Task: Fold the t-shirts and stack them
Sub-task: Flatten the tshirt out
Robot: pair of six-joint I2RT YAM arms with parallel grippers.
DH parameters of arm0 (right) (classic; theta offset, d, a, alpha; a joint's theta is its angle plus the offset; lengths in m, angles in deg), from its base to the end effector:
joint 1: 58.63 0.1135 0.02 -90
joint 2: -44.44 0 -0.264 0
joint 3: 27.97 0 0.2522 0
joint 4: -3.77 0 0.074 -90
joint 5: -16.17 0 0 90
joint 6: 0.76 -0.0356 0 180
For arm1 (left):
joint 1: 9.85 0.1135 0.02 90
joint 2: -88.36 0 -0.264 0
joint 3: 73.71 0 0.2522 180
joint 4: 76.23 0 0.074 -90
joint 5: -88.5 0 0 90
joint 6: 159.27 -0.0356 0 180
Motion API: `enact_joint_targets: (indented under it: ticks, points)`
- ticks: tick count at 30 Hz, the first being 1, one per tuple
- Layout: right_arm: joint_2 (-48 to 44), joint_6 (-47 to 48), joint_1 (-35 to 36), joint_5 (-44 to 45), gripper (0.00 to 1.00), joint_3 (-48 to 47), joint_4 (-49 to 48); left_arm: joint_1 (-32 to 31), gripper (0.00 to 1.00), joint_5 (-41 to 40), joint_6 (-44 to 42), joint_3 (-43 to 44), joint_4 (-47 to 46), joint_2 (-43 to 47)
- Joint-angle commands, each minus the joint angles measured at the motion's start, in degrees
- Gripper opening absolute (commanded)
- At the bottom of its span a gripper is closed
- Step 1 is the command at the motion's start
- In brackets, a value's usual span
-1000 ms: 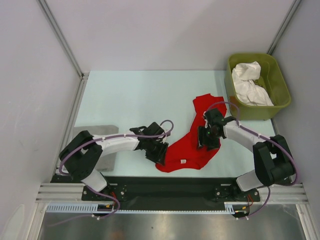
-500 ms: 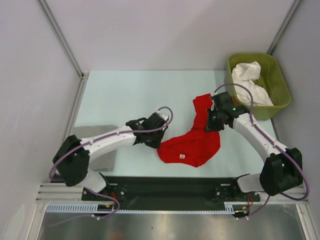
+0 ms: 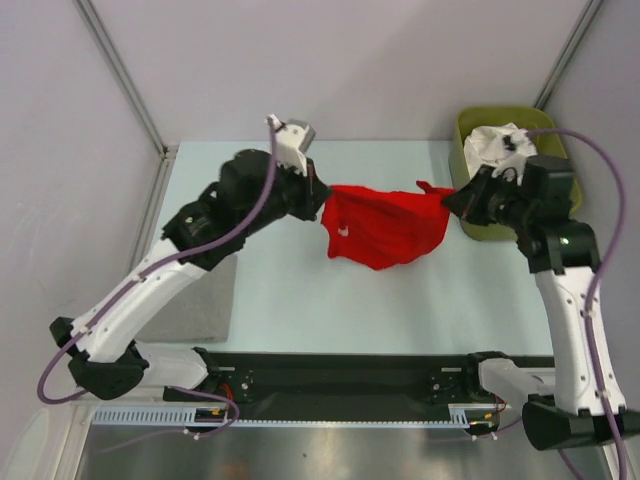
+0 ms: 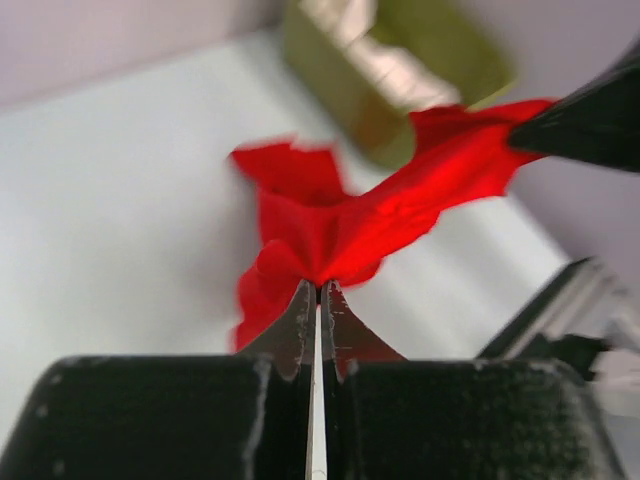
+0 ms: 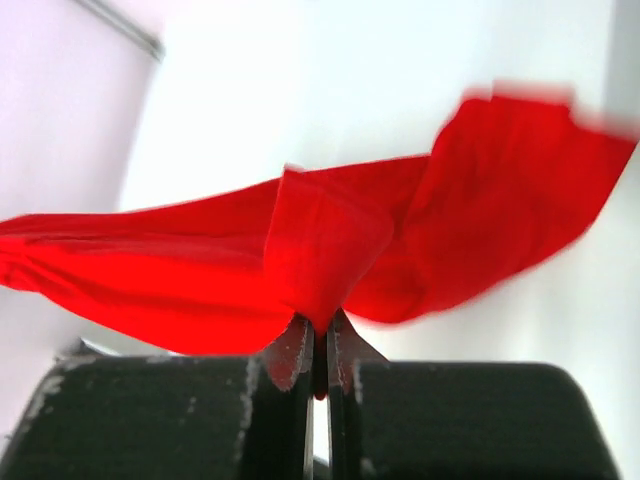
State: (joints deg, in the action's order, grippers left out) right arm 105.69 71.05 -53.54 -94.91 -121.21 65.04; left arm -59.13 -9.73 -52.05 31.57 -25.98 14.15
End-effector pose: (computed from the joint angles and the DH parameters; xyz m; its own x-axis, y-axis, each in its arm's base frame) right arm 0.1985 0.0305 0.4261 -0.5862 0.2402 -0.7737 -0.2234 0.8701 0.4394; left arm 0.1783 -0.1993 0.4618 -0.4007 0.0164 -0.9161 0.5688 0.7883 -0.2347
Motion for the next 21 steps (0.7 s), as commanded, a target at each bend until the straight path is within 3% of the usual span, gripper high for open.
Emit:
enact_joint_targets:
  ticks: [1,11,21]
  points:
    - [-3.94,-1.14,-2.79,-5.63,0.0,-5.23,-2.85,-0.21,0.0,12.13,-2.1,7.69,-7.2,4.51]
    - [-14.84,-6.59,-6.4,-0.73,0.0,-13.23,-15.24,-0.29,0.0,35.45,6.68,35.35,-9.77,-1.36]
    - [-16.87,-5.01,-6.05,10.35,0.0,-27.82,-18.32,-0.21,0.0,38.11,9.68,40.31,-9.16,-0.5]
